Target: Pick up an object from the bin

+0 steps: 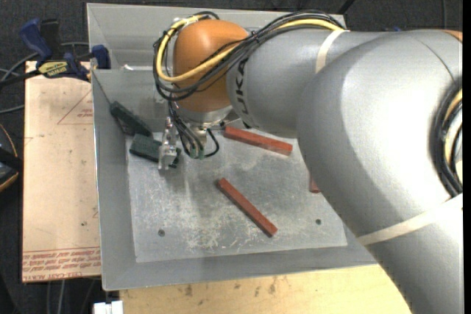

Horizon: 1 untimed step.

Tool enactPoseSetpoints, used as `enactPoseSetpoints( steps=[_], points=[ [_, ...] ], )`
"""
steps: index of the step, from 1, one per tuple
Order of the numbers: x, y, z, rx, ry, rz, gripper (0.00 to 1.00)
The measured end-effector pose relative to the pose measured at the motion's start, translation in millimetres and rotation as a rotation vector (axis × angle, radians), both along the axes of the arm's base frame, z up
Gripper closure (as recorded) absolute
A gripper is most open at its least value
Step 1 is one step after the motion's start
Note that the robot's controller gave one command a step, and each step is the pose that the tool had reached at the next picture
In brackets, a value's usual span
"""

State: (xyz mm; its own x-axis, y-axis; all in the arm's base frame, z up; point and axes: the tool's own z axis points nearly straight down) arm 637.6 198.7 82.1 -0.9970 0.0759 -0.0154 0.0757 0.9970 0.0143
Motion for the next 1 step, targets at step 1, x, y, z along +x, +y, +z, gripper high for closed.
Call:
enactPoseSetpoints(
  steps=[1],
  points=[
    [7.8, -3.5, 35.9, -0.011, 0.014, 0.009, 1.00]
  ],
)
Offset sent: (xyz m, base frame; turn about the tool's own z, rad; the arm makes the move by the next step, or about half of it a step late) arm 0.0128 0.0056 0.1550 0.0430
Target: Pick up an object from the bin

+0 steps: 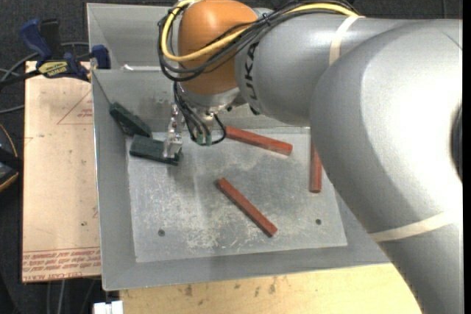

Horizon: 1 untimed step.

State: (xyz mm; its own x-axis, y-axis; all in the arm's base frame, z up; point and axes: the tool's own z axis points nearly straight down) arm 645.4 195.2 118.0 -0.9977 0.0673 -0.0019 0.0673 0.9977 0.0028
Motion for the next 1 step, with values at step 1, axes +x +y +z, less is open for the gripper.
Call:
enactPoseSetpoints(
  steps=[1],
  points=[
    [3.3, 4.7, 72.0, -0.002, 0.002, -0.027, 1.00]
  ],
)
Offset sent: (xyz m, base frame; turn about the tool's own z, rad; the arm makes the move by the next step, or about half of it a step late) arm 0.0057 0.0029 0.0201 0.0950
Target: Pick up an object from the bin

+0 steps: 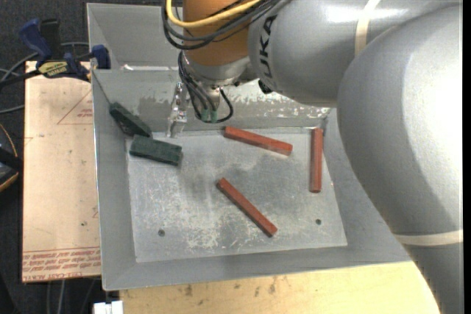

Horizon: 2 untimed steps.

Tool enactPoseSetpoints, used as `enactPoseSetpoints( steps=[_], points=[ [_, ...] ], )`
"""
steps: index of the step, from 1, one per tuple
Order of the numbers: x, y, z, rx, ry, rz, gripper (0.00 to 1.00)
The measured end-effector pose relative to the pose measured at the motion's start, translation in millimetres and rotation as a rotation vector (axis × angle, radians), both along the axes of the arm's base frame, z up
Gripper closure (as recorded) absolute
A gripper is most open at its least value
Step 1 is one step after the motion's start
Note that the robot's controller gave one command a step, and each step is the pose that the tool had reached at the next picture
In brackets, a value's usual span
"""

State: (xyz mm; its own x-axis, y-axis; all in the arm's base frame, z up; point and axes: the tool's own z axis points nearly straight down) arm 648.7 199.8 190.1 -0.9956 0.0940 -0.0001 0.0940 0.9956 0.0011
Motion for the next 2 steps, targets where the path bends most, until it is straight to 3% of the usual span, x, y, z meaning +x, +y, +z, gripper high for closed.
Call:
enactPoseSetpoints(
  steps=[1, 2],
  points=[
    [2.4, -1.5, -53.7, 0.000, 0.001, -0.066, 0.00],
    [2.3, -1.6, -52.8, 0.000, 0.000, -0.067, 0.00]
  ],
)
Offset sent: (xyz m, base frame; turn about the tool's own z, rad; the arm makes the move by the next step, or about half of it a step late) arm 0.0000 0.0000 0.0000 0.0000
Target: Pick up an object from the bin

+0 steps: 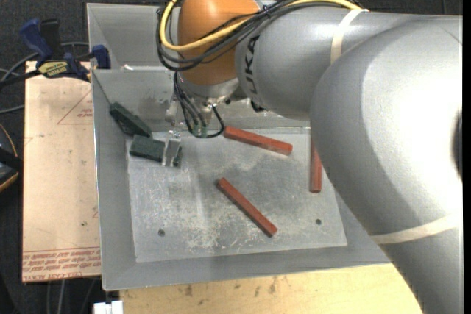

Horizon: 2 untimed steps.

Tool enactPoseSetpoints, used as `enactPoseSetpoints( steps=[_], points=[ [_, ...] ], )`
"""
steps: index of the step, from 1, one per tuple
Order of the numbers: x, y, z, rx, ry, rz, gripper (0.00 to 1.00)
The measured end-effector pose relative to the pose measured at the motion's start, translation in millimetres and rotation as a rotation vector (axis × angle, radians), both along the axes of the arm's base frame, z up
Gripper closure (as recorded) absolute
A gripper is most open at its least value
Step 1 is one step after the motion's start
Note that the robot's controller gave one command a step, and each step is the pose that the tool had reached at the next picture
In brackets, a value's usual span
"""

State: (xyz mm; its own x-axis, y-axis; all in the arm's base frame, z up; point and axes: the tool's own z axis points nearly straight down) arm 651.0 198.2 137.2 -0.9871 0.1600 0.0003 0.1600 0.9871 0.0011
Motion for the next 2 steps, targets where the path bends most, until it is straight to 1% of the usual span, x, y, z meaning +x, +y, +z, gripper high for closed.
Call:
enactPoseSetpoints(
  steps=[1, 2],
  points=[
    [10.2, 9.7, -59.6, 0.007, -0.015, -0.082, 1.00],
    [10.2, 9.7, -59.5, 0.007, -0.015, -0.082, 1.00]
  ],
)
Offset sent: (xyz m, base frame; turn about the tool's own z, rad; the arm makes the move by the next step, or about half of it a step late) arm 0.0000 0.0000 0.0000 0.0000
